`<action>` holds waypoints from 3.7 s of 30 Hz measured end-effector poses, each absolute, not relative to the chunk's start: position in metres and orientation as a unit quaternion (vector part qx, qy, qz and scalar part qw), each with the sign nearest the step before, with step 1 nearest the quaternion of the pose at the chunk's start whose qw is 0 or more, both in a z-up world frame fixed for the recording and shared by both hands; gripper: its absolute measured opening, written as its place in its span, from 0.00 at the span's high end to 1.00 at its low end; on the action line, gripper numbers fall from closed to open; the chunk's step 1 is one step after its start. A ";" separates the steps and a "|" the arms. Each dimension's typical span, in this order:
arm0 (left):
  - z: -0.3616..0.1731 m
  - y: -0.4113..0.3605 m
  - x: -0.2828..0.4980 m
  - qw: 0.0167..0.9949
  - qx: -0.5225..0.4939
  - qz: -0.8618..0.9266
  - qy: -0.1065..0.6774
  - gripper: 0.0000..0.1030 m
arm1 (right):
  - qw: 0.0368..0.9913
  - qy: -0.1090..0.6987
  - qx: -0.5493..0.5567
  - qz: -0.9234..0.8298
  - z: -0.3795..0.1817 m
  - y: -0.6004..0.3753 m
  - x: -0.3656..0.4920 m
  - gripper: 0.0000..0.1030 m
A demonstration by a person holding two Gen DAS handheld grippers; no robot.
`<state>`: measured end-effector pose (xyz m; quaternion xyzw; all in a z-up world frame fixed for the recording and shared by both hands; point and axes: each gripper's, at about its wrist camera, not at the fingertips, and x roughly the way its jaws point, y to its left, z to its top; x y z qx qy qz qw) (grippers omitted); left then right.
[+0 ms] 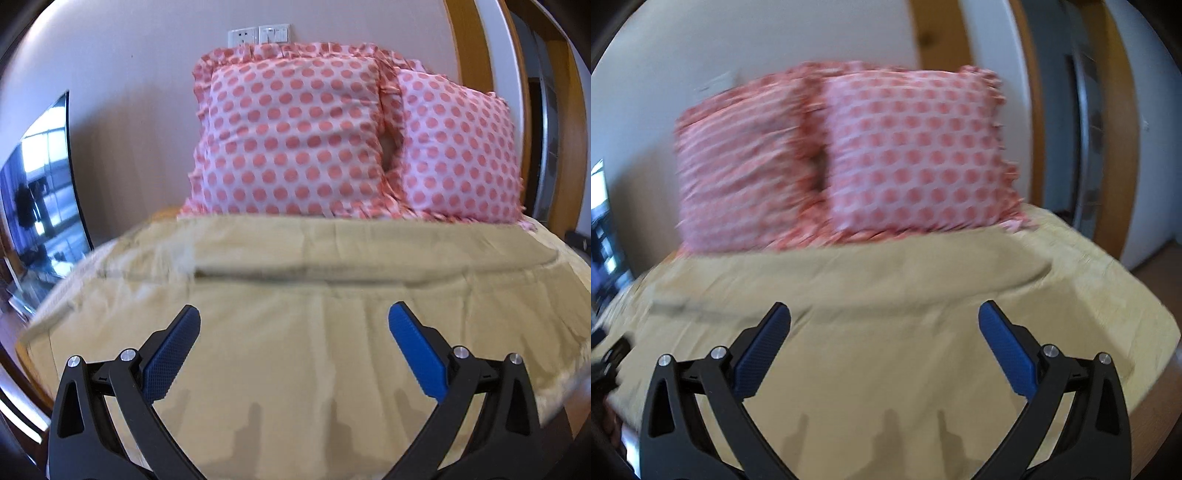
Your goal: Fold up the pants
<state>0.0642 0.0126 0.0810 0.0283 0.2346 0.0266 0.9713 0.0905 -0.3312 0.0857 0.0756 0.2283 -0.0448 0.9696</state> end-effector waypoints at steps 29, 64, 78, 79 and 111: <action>0.049 0.057 0.173 0.938 -0.090 -0.009 0.335 0.01 | 0.859 0.391 0.190 -0.270 -0.002 -0.497 0.383 0.94; 0.089 0.071 0.136 0.960 -0.007 0.065 0.273 0.01 | 0.841 0.281 0.443 -0.136 -0.017 -0.472 0.076 0.51; 0.100 0.123 0.176 0.942 -0.129 -0.010 0.311 0.01 | 0.877 0.124 0.459 -0.062 0.009 -0.512 0.031 0.99; 0.099 0.127 0.184 0.936 -0.146 -0.014 0.320 0.01 | 0.880 0.117 0.456 -0.064 0.012 -0.514 0.028 0.99; 0.092 0.187 0.066 0.901 -0.252 0.047 0.349 0.90 | 0.909 0.109 0.398 -0.066 0.016 -0.537 0.000 0.99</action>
